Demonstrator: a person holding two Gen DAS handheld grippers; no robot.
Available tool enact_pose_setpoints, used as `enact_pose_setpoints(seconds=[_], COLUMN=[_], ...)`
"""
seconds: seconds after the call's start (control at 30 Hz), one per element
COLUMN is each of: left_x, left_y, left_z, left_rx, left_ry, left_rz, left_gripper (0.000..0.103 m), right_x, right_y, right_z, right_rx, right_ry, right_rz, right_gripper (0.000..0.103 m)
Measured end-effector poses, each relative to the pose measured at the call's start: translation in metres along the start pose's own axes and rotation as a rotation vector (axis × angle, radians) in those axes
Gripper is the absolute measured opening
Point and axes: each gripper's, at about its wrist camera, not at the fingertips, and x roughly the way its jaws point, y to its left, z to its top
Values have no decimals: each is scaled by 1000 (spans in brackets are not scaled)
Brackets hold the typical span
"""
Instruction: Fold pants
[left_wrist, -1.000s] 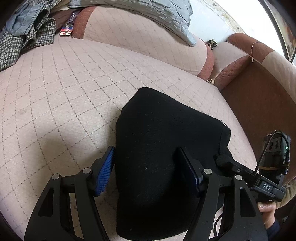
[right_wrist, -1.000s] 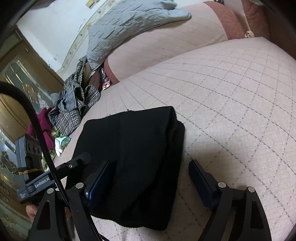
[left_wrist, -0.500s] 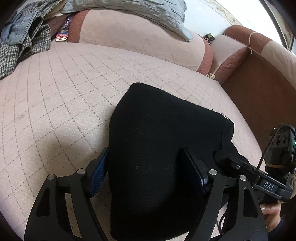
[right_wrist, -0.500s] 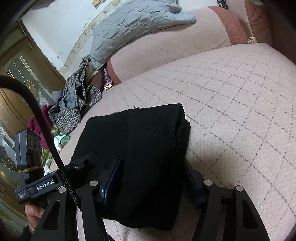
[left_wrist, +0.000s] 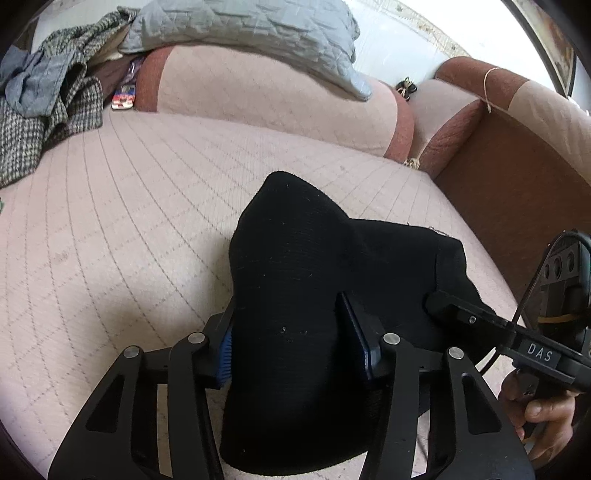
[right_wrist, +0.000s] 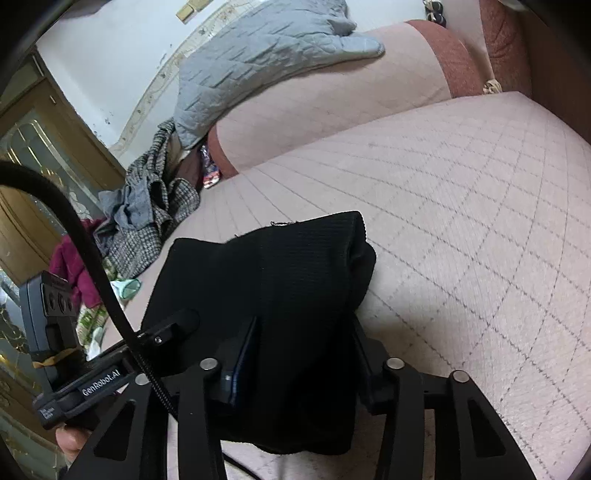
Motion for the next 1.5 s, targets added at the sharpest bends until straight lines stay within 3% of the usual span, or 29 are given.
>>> enact_pose_setpoints(seconds=[0.27,0.6,0.97,1.13,1.23,1.4,1.5], left_x=[-27,-28,7,30,42,42,38], left_y=[18,42,79,89,96,102,107], left_z=[26,64,73,69,64,62,62], left_rx=[-28,0,-80,-89,-119,-171,-220], left_ry=[-43,-86,-38,32,77,88,97], left_rz=[19,72,84,137,146,128,113], left_gripper=[50,50,50,50,50,60,60], right_x=[-5,18,63,90,108,108,99], right_y=[36,61,65,52,45,36,39], right_z=[22,44,60,54,46,44,45], right_rx=[-64,-29,-36,9,1,36,16], right_ry=[-41,-76,-42,-13,23,36,33], right_rz=[43,91,90,97,43,56,33], right_gripper=[43,43,42,42,43,43,44])
